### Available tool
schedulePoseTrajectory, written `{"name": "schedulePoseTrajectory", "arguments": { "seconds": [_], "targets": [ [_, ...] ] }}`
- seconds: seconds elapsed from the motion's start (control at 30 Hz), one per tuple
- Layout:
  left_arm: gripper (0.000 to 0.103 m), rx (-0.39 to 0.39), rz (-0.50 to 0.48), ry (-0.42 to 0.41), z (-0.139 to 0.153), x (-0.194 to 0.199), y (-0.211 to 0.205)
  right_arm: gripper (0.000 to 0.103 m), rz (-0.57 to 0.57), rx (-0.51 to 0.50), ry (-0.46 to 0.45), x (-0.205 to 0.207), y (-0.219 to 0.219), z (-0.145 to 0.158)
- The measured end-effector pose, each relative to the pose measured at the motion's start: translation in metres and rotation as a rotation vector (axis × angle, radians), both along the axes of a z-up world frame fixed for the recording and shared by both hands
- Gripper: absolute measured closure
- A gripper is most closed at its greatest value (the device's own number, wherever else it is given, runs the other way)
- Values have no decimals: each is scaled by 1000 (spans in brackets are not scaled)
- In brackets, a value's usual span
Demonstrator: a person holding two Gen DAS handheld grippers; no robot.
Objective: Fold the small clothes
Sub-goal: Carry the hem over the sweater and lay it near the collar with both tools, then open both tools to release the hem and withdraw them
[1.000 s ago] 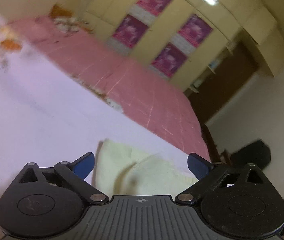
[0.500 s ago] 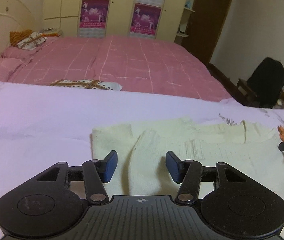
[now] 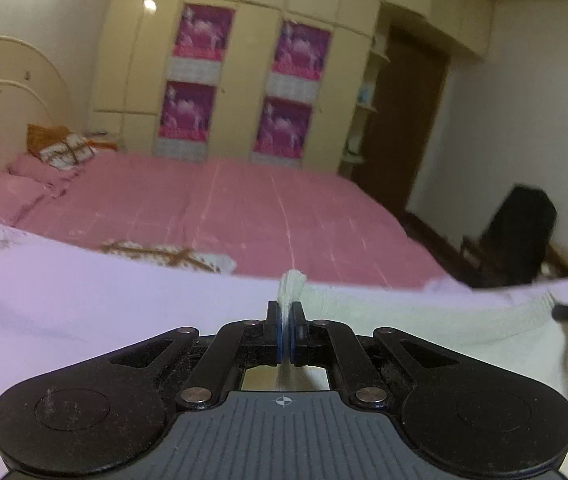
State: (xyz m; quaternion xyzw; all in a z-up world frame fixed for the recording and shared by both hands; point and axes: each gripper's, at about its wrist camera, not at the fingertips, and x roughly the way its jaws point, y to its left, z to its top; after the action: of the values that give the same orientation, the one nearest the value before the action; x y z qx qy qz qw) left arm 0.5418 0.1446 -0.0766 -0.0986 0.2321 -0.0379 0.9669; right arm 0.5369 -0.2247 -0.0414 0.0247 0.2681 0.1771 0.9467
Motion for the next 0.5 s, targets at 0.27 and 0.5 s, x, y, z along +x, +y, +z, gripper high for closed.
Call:
{"name": "schedulePoseTrajectory", "arguments": {
  "seconds": [0.27, 0.5],
  "targets": [
    [100, 81, 46, 160, -23, 33, -14, 99, -59, -6, 84, 37, 2, -22],
    [60, 102, 66, 185, -29, 31, -13, 97, -76, -61, 156, 43, 5, -51]
  ]
}}
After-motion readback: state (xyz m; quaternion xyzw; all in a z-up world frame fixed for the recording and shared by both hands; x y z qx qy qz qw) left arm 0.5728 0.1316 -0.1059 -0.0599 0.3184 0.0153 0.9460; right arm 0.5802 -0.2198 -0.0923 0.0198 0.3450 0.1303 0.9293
